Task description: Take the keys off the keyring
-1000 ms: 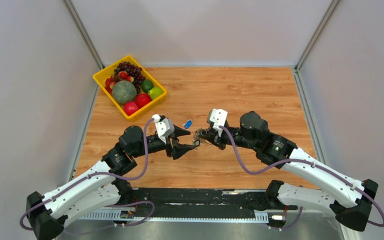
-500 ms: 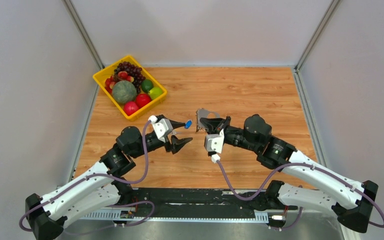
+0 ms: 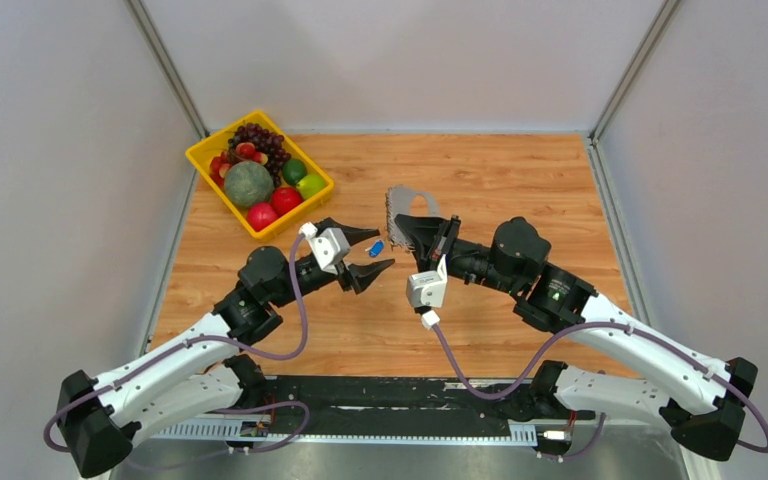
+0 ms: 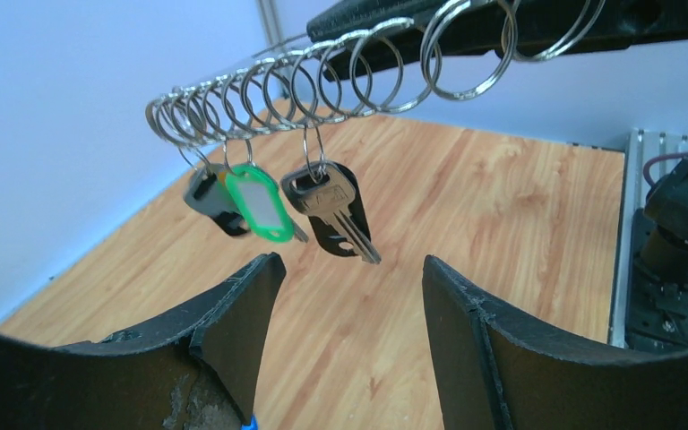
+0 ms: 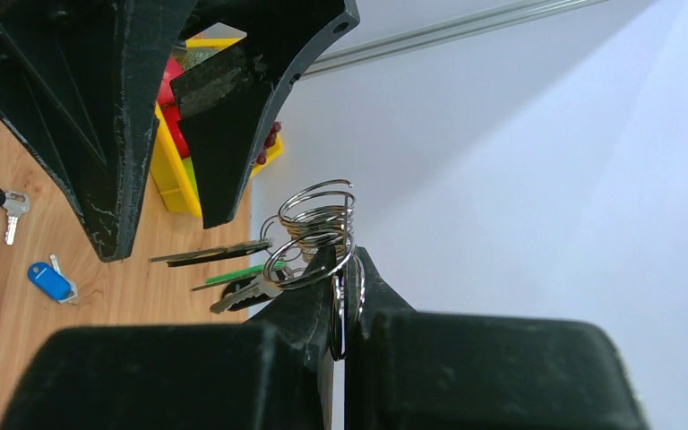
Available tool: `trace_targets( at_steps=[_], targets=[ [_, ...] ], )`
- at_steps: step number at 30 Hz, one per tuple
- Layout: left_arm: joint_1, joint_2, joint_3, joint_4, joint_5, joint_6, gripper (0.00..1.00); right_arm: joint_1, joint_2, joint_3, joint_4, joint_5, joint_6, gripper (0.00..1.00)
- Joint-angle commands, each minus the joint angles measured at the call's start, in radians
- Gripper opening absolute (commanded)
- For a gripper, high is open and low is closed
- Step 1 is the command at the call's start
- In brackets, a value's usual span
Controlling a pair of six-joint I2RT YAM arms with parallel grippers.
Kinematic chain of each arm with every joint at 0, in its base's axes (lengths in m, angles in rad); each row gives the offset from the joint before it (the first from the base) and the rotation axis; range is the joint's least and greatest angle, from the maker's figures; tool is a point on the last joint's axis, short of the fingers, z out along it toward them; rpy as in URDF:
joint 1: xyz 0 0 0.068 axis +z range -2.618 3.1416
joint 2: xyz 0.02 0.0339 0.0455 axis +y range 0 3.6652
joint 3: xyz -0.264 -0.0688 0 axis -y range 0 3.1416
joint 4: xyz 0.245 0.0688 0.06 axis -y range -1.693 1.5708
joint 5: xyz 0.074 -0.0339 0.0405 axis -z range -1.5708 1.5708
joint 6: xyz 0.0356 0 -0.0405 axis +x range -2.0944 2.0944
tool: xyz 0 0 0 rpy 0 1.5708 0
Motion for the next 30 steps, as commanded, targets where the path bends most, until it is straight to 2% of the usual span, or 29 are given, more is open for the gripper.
trace_targets(
  at_steps=[1, 14, 20, 30],
  targets=[
    [-0.003, 0.025, 0.037, 0.178, 0.012, -0.053, 0.69, 0.007, 0.001, 0.052, 0.060, -0.021, -0.049, 0.00],
    [-0.004, 0.163, 0.098, 0.253, 0.048, -0.119, 0.61, 0.007, 0.014, 0.057, 0.060, -0.038, -0.041, 0.00],
    [-0.004, 0.157, 0.100, 0.215, 0.024, -0.096, 0.47, 0.008, 0.008, 0.054, 0.062, -0.032, -0.040, 0.00],
    [-0.004, 0.103, 0.069, 0.150, -0.019, -0.068, 0.47, 0.007, 0.004, 0.053, 0.064, -0.016, -0.036, 0.00]
  ],
)
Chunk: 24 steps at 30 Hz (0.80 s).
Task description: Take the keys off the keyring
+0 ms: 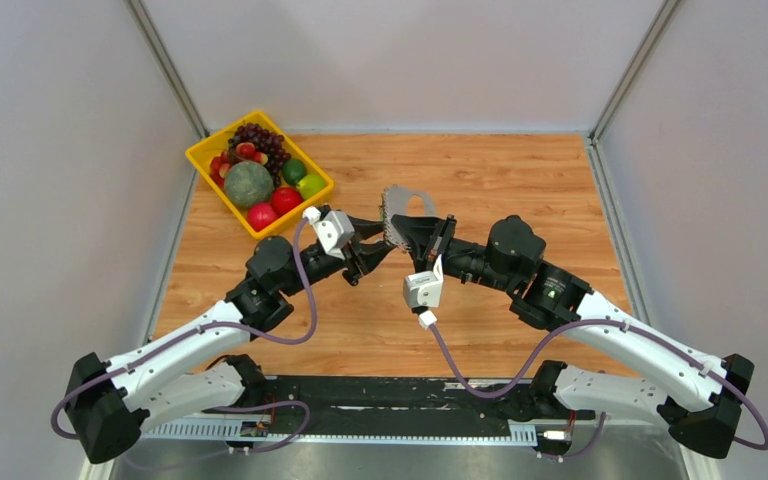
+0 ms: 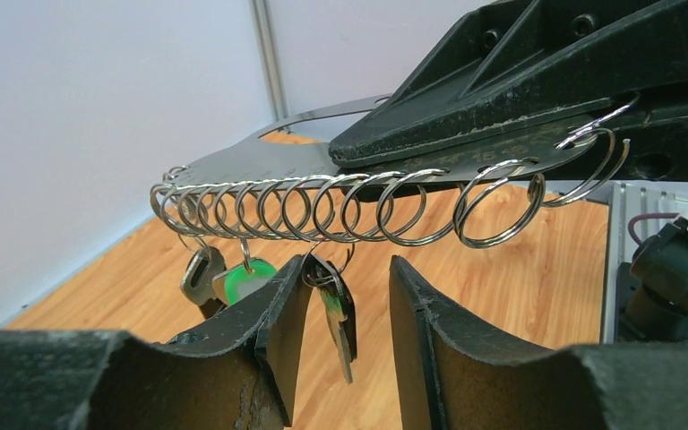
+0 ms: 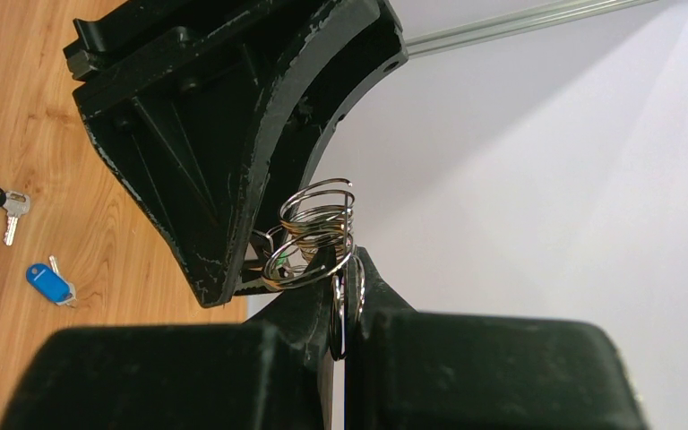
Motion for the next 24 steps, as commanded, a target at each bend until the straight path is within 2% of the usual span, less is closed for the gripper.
trace_targets(
  at_steps=[1, 9, 13, 15, 18, 19, 24],
  targets=[
    [-0.003, -0.030, 0.006, -0.012, -0.017, 0.020, 0.47, 0.007, -0.019, 0.044, 0.059, 0.000, -0.014, 0.00],
    [-0.003, -0.031, -0.008, -0.051, -0.029, 0.024, 0.44, 0.008, -0.019, 0.048, 0.062, 0.007, -0.013, 0.00],
    [-0.004, -0.032, -0.009, -0.067, -0.031, 0.026, 0.38, 0.007, -0.020, 0.049, 0.062, 0.007, -0.012, 0.00],
    [-0.004, -0.037, -0.011, -0.075, -0.039, 0.033, 0.30, 0.008, -0.023, 0.046, 0.062, 0.008, -0.011, 0.00],
    [-0.005, -0.057, -0.010, -0.097, -0.059, 0.038, 0.06, 0.007, -0.033, 0.038, 0.061, 0.011, -0.007, 0.00],
    [-0.003, -0.062, -0.001, -0.108, -0.074, 0.049, 0.01, 0.007, -0.037, 0.033, 0.062, 0.013, -0.005, 0.00],
    [-0.003, -0.101, 0.048, -0.249, -0.097, 0.088, 0.00, 0.006, -0.068, 0.001, 0.062, 0.017, 0.019, 0.00]
  ],
)
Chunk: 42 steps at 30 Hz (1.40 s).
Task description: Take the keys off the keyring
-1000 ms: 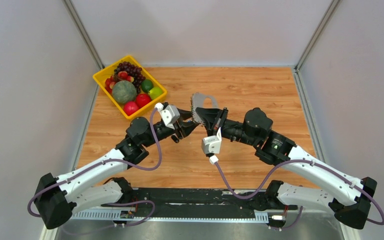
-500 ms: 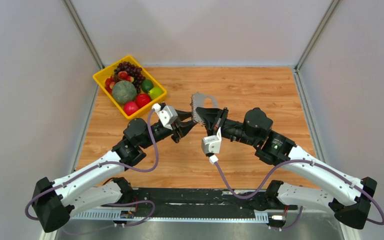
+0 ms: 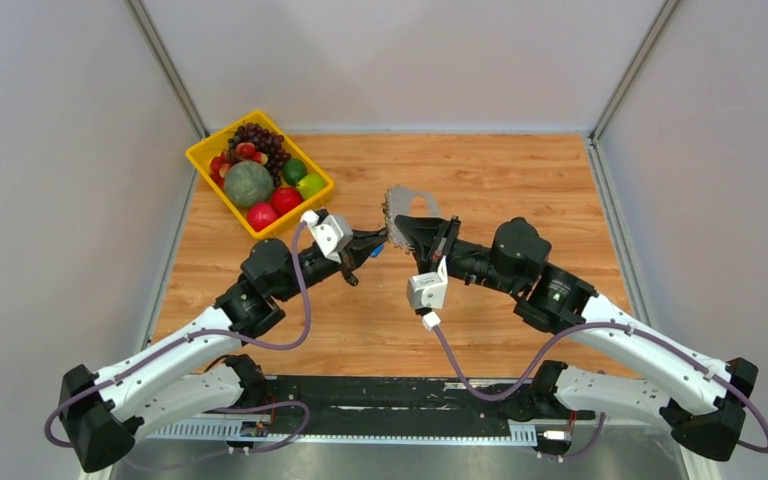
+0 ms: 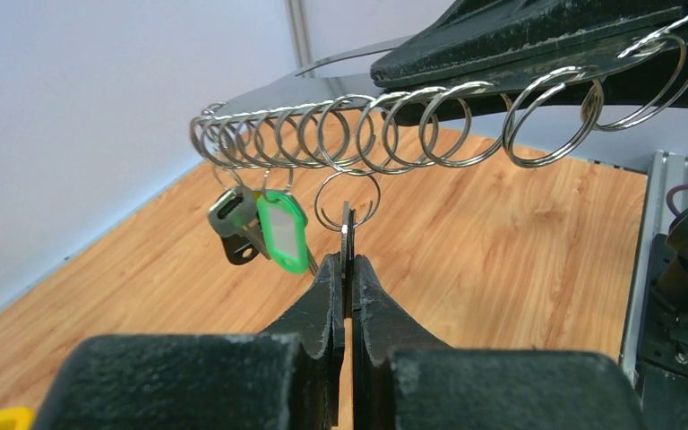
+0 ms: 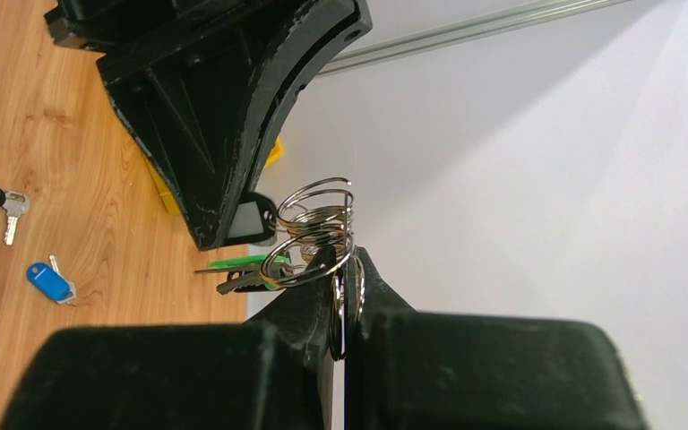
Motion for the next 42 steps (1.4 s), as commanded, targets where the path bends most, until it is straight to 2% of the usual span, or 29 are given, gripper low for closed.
trace_targets(
  at_steps=[1, 12, 24, 30, 32, 34, 37, 39, 42],
  targets=[
    [-0.003, -0.043, 0.067, -0.134, -0.033, 0.044, 0.00, 0.006, -0.058, -0.006, 0.066, 0.005, 0.021, 0.00],
    [-0.003, -0.141, 0.130, -0.322, -0.034, 0.072, 0.00, 0.006, -0.122, -0.136, 0.137, -0.090, 0.108, 0.00],
    [-0.004, -0.155, 0.221, -0.463, -0.031, 0.160, 0.00, 0.006, -0.175, -0.238, 0.196, -0.154, 0.202, 0.00],
    [-0.004, -0.147, 0.287, -0.552, -0.002, 0.196, 0.00, 0.007, -0.193, -0.306, 0.247, -0.209, 0.321, 0.00],
    [-0.004, -0.127, 0.334, -0.619, 0.016, 0.224, 0.00, 0.006, -0.203, -0.364, 0.337, -0.212, 0.396, 0.09],
    [-0.003, -0.096, 0.384, -0.690, 0.040, 0.249, 0.00, 0.006, -0.216, -0.434, 0.466, -0.213, 0.481, 0.21],
    [-0.003, -0.045, 0.458, -0.766, 0.087, 0.269, 0.00, 0.007, -0.232, -0.517, 0.604, -0.225, 0.571, 0.24],
    [-0.004, -0.026, 0.484, -0.803, 0.105, 0.270, 0.00, 0.007, -0.231, -0.536, 0.625, -0.234, 0.606, 0.29],
    [-0.003, -0.013, 0.499, -0.836, 0.128, 0.272, 0.00, 0.006, -0.232, -0.521, 0.569, -0.241, 0.639, 0.37]
  ],
)
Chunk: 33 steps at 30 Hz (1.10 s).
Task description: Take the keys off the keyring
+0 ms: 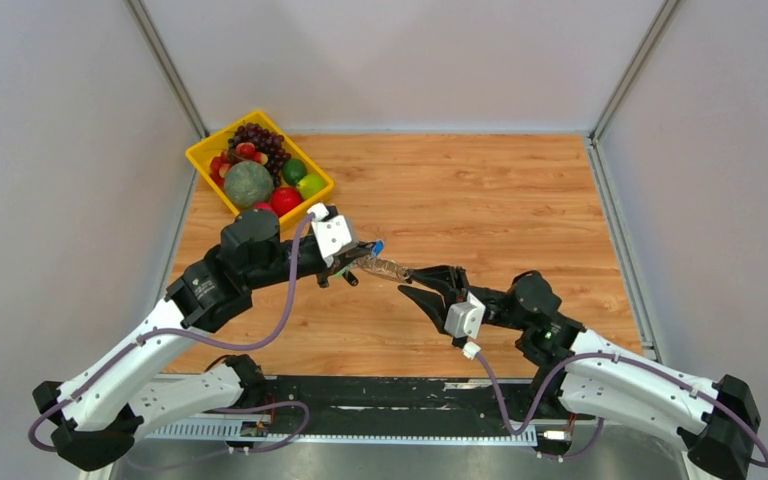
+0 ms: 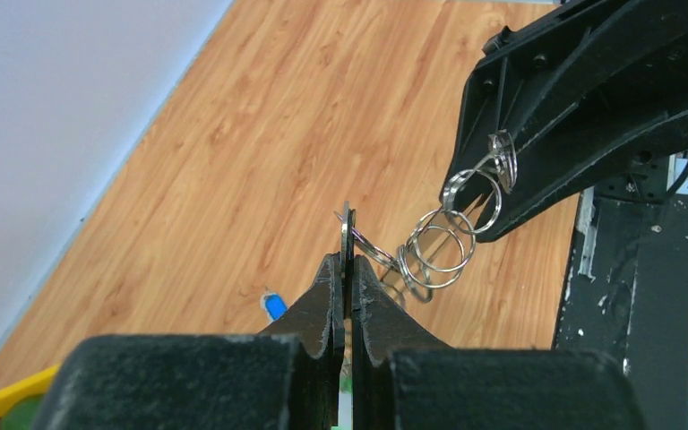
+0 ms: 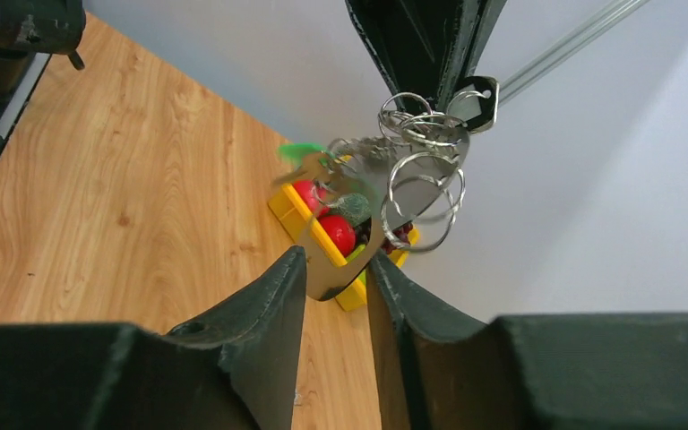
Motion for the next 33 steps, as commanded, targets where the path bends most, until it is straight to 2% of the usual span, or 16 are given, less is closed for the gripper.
trace_targets(
  at_steps=[1, 7, 9, 14, 18, 21, 23, 25, 28, 30, 33],
  targets=[
    [0.007, 0.007, 0.065, -0.059, 0.041, 0.046, 0.00, 0.001, -0.018, 0.013, 0.030, -0.046, 0.141, 0.40],
    [0.006, 0.006, 0.042, -0.079, 0.063, 0.120, 0.00, 0.002, -0.083, 0.036, -0.041, -0.148, 0.258, 0.59],
    [0.007, 0.003, 0.030, -0.079, 0.070, 0.142, 0.00, 0.001, -0.082, 0.083, -0.091, -0.178, 0.314, 0.59],
    [0.007, 0.001, 0.014, -0.074, 0.085, 0.179, 0.00, -0.009, -0.061, 0.204, -0.172, -0.090, 0.467, 0.60],
    [0.007, -0.005, -0.004, -0.070, 0.108, 0.208, 0.00, -0.018, -0.047, 0.281, -0.179, -0.017, 0.558, 0.71],
    [0.006, -0.019, -0.019, -0.070, 0.147, 0.241, 0.00, -0.022, -0.027, 0.334, -0.179, -0.033, 0.577, 0.72],
    [0.007, -0.033, -0.031, -0.072, 0.171, 0.271, 0.00, -0.023, 0.001, 0.368, -0.179, -0.017, 0.584, 0.67],
    [0.006, -0.044, -0.038, -0.079, 0.190, 0.299, 0.00, -0.028, 0.038, 0.397, -0.183, 0.032, 0.585, 0.57],
    [0.007, -0.052, -0.039, -0.093, 0.210, 0.324, 0.00, -0.057, 0.100, 0.430, -0.185, 0.116, 0.589, 0.33],
    [0.008, -0.056, -0.037, -0.110, 0.224, 0.335, 0.00, -0.087, 0.149, 0.452, -0.184, 0.136, 0.598, 0.22],
    [0.006, -0.058, -0.032, -0.128, 0.246, 0.352, 0.00, -0.131, 0.227, 0.490, -0.186, 0.121, 0.616, 0.13]
  ],
)
